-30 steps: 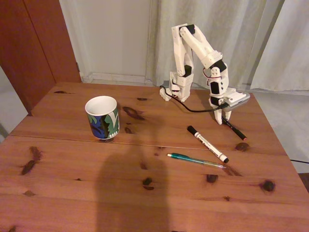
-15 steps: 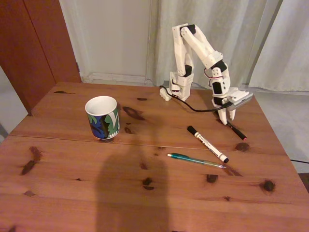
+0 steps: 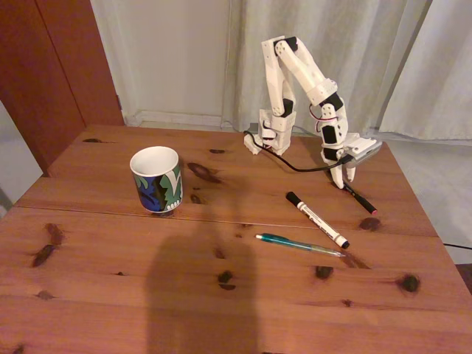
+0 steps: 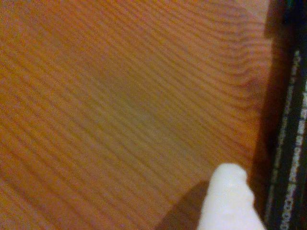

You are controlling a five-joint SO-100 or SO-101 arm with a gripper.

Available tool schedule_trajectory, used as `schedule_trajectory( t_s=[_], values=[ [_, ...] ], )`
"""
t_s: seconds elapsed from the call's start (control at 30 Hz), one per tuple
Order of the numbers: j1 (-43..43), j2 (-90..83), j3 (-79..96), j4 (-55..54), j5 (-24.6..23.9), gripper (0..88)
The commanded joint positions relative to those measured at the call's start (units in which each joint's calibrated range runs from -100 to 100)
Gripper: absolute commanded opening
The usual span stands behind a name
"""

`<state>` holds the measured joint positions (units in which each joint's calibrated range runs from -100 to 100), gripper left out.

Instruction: Clean up the desk and place the pens and markers into the cup

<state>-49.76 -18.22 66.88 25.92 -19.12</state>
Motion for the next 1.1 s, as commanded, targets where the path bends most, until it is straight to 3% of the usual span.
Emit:
schedule_trajectory(
  t_s=[0.0,0.13,0.37,0.73,1.07],
  values=[
    [0.26,-0.85,0.30,0.10,0.21,13.2],
    [0.43,-0.85,0.21,0.10,0.21,0.0],
    [3.64,-0.85,-0.51,-3.26,0.32,0.8],
    [20.69,-0.94,-0.60,-27.34,6.39,0.8],
    [35.41,-0.94,-0.60,-49.71,8.02,0.8]
  ],
)
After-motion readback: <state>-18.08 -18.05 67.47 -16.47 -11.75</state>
